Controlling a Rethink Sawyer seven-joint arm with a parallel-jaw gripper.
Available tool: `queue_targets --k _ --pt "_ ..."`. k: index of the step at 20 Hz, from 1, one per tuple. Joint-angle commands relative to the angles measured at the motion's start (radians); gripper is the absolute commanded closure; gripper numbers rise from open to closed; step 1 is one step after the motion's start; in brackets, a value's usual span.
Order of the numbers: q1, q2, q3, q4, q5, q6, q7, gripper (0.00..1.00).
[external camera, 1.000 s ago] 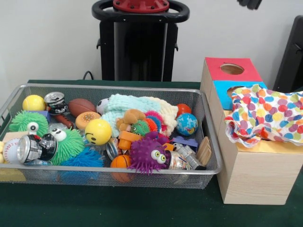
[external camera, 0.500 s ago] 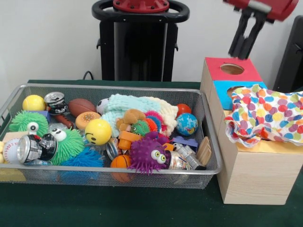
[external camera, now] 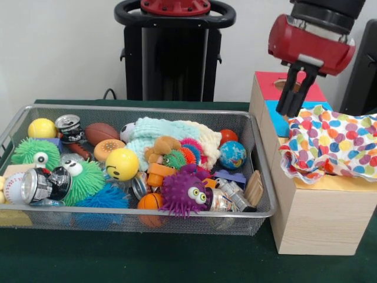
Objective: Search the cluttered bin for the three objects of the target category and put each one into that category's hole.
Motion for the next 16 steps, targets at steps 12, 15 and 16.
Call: queue_targets --k 12,15,16 --pt "0.140 0.120 -0.032 0.056 -0.058 -0.006 0.233 1.00" --pt "0.121 0.129 -0.002 0.066 -0.037 -0.025 0.210 1.00" --pt "0.109 0.130 0.011 0.073 -0.032 -0.035 0.199 1.00"
